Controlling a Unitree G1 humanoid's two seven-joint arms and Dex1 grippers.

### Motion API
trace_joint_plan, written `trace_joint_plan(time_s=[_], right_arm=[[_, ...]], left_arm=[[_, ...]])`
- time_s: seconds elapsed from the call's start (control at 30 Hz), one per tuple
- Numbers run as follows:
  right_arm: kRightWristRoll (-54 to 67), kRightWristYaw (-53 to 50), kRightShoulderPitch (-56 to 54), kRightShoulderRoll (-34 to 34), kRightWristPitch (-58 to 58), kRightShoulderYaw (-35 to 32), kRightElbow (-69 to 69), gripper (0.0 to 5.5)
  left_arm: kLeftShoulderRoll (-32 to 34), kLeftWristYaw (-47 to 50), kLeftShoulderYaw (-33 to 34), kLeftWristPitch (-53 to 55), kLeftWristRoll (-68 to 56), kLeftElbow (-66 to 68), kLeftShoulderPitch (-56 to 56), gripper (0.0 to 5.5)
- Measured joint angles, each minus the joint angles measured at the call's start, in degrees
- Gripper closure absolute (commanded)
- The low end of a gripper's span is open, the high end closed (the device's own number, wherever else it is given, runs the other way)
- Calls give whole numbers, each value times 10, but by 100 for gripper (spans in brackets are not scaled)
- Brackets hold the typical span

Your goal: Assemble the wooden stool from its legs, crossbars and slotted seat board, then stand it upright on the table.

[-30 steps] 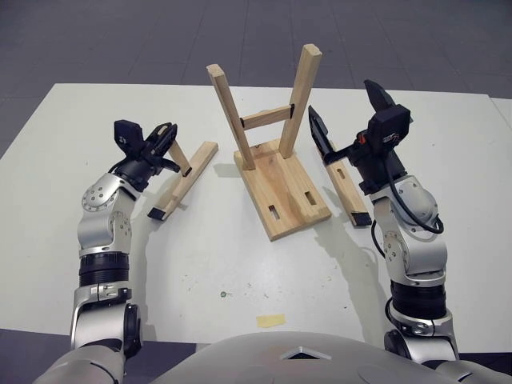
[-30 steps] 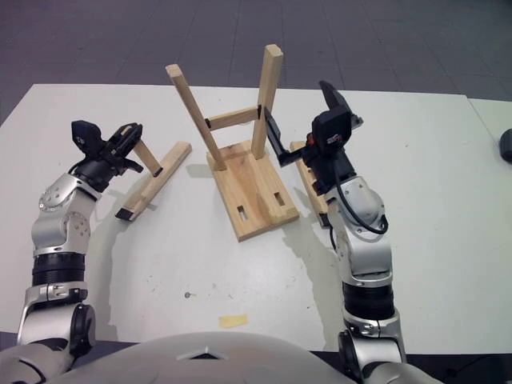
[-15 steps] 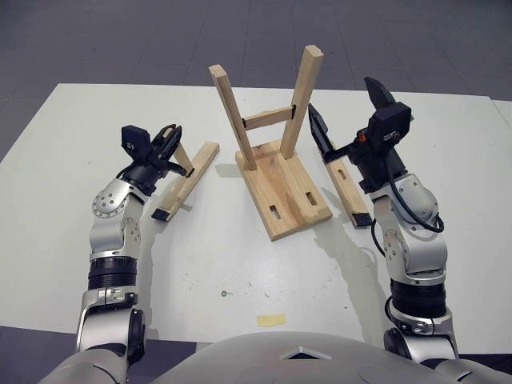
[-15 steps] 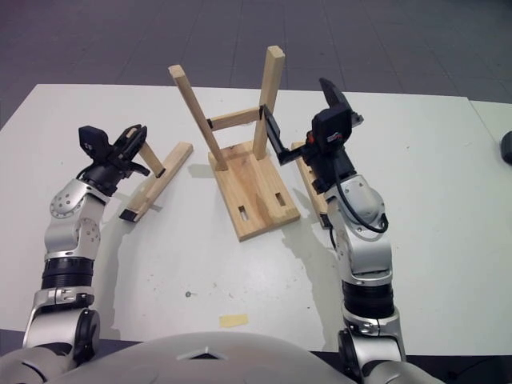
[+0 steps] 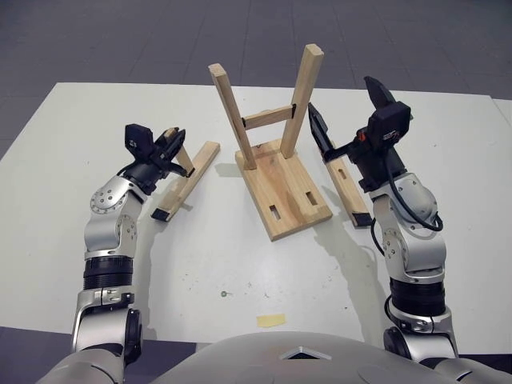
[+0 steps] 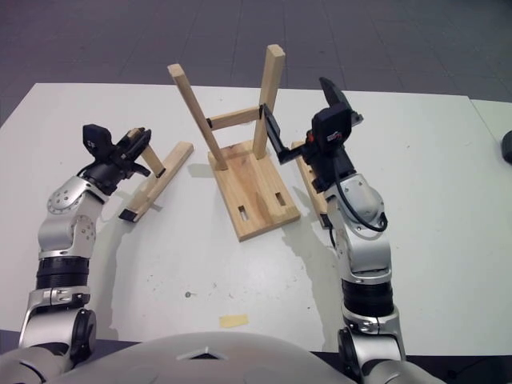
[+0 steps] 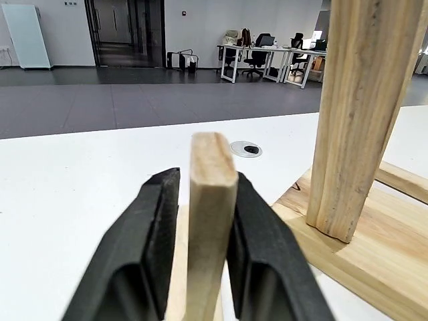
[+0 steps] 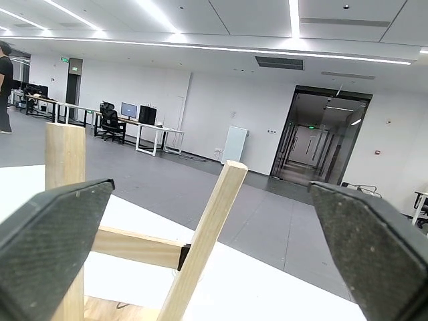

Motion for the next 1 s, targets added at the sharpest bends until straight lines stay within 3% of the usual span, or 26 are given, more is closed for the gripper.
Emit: trace_joint_plan(time_s=[0.4, 0.7, 1.0], right_arm=[[0, 0, 0, 1, -1, 0, 1, 10], [0, -1, 0, 4, -2, 1, 2, 10], [0, -3, 4, 15, -1, 14, -1, 10]], left_arm=[[9, 13, 23, 53, -32, -88, -82, 175], [30, 14, 36, 13, -16, -13, -238, 21], [-18, -13, -4, -70, 36, 208, -210, 14]])
